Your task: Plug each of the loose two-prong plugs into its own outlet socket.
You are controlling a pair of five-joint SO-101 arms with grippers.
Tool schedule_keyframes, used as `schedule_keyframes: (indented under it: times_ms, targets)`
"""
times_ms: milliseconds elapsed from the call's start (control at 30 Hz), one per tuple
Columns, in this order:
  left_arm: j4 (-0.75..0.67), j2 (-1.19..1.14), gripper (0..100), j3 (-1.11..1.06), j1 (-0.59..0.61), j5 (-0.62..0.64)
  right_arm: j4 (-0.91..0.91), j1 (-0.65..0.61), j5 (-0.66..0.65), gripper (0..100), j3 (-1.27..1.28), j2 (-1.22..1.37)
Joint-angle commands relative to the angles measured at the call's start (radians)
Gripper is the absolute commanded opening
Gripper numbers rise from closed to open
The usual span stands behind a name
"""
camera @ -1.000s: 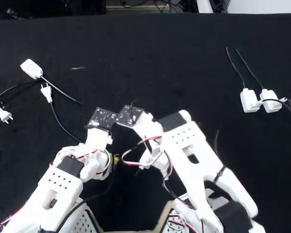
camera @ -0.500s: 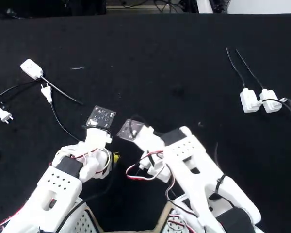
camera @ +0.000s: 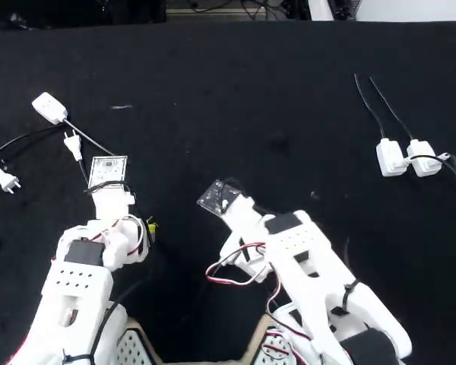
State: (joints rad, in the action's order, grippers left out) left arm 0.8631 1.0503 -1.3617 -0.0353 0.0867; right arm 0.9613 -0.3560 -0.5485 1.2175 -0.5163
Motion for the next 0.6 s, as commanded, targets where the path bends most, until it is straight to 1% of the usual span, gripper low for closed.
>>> schedule_keyframes:
  times_ms: [0, 67, 133, 333, 500, 567]
  targets:
    - [-0.006, 0.011, 19, 0.062, 0.013, 0.012, -0.018, 0.077, -0.071, 7.8, 0.019, -0.022]
    - [-0.006, 0.011, 19, 0.062, 0.013, 0.012, -0.021, 0.114, -0.094, 0.6, 0.015, -0.025]
    - [-0.006, 0.011, 19, 0.062, 0.013, 0.012, -0.018, 0.157, -0.098, 1.9, -0.012, -0.025]
    - [-0.006, 0.011, 19, 0.062, 0.012, 0.012, -0.023, 0.296, -0.095, 1.1, -0.179, -0.018]
    - [-0.003, 0.011, 19, 0.070, 0.012, 0.012, -0.018, 0.299, -0.089, 1.1, -0.309, -0.018]
    - [-0.002, 0.011, 19, 0.074, 0.012, 0.012, -0.025, 0.253, -0.044, 1.1, -0.338, -0.018]
